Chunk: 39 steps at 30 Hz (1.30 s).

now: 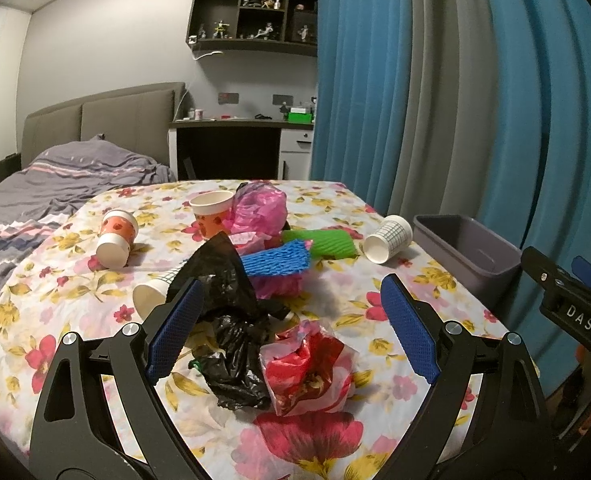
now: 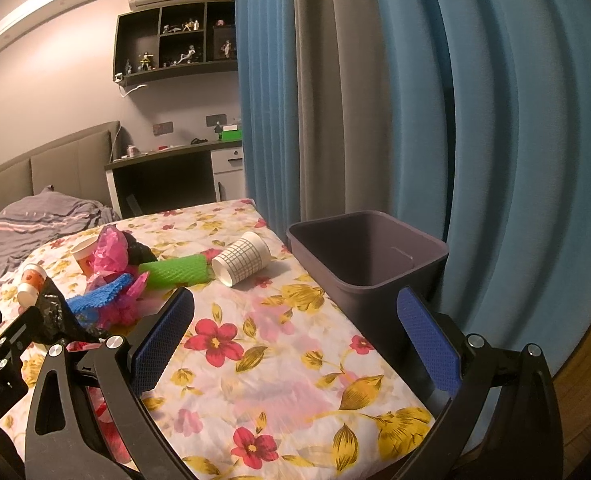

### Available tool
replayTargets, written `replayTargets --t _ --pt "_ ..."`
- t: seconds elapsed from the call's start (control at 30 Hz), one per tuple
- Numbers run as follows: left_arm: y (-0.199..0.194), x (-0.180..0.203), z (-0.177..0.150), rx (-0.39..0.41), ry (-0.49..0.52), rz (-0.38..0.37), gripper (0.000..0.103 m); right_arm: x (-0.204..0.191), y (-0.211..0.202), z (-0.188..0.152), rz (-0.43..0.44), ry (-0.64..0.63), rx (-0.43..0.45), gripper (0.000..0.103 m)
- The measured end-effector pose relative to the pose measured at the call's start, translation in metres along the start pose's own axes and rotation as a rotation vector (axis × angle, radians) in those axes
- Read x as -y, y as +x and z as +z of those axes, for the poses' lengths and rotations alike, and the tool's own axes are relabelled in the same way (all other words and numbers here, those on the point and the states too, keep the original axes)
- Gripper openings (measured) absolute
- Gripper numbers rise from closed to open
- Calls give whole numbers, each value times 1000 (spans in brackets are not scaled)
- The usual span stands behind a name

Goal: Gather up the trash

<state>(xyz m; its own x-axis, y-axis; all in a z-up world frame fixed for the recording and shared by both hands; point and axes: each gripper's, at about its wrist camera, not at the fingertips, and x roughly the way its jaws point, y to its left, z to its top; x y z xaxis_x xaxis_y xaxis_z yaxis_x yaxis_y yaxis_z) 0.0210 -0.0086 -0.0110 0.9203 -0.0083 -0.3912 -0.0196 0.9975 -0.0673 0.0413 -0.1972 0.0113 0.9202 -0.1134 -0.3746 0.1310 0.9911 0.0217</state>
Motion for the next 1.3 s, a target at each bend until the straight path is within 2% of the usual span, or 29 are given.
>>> replayTargets --t 0.33,0.63,0.73,0.8,0.83,0.9,1.0,1.1,1.17,1.3 --pt "3 -8 -11 -10 -6 -12 89 0 8 -2 23 13 -4 98" --pt "6 -24 -33 -68 -24 -75 87 -4 18 -11 76 4 -26 98" --pt "17 -22 -36 -117 -20 -98 78 -10 19 -14 100 -6 -31 98" --pt "23 -19 -37 -141 -17 -111 66 -12 20 -16 112 -12 -32 98" --pt "27 -17 -38 -152 -7 -114 63 -14 21 -17 120 -15 -36 98" --pt "33 -12 -40 -179 14 -122 45 -16 23 -19 133 -24 -47 98" --pt "38 -9 -42 -206 26 -128 27 -21 25 -22 149 -39 -56 98" --pt "40 -11 -42 -205 16 -136 23 -24 26 -25 158 -43 -61 98" --pt "38 -12 -39 -193 8 -142 16 -25 27 -26 160 -45 -65 98" --pt "20 -22 -23 -122 -53 -167 14 -28 30 -28 168 -46 -72 98"
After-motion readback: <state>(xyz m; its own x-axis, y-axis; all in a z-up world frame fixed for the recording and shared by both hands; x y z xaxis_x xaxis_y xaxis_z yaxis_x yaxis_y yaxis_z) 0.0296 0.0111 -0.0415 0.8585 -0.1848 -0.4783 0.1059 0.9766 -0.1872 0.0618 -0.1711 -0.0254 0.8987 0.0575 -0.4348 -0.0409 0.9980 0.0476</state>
